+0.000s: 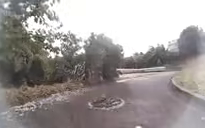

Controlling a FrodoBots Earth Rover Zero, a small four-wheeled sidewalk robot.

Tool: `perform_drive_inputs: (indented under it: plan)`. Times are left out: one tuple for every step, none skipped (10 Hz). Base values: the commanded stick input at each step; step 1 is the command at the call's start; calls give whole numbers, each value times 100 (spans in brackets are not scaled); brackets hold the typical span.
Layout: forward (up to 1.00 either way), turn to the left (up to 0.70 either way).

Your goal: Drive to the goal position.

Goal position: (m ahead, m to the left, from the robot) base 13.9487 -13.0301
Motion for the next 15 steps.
perform_drive_inputs:
  plan:
    - [70,0]
    - [70,0]
    - [70,-12]
    - [70,-13]
    - [70,-14]
    - [70,-1]
    - [70,0]
    - [70,0]
    - [70,0]
    - [70,0]
    - [70,0]
    - [70,0]
    - [70,-14]
    - [70,-14]
    - [70,-14]
